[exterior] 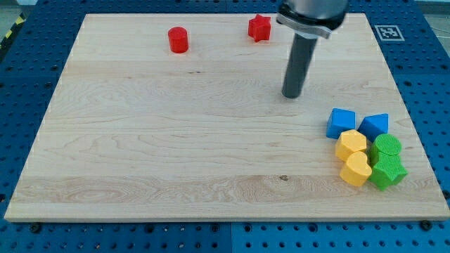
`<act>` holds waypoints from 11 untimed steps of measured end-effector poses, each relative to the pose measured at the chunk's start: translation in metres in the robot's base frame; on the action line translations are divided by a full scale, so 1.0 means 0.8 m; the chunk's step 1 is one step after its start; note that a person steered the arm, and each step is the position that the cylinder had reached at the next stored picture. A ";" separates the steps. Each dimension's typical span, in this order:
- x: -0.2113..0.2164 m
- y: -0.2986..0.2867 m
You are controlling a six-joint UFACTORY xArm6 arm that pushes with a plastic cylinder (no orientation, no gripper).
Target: Move the red circle to the bottom of the red star
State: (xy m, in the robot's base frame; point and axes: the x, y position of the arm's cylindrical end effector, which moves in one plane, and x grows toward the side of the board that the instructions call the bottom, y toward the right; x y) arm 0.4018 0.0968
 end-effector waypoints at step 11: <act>-0.179 -0.264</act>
State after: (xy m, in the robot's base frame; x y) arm 0.2587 -0.1144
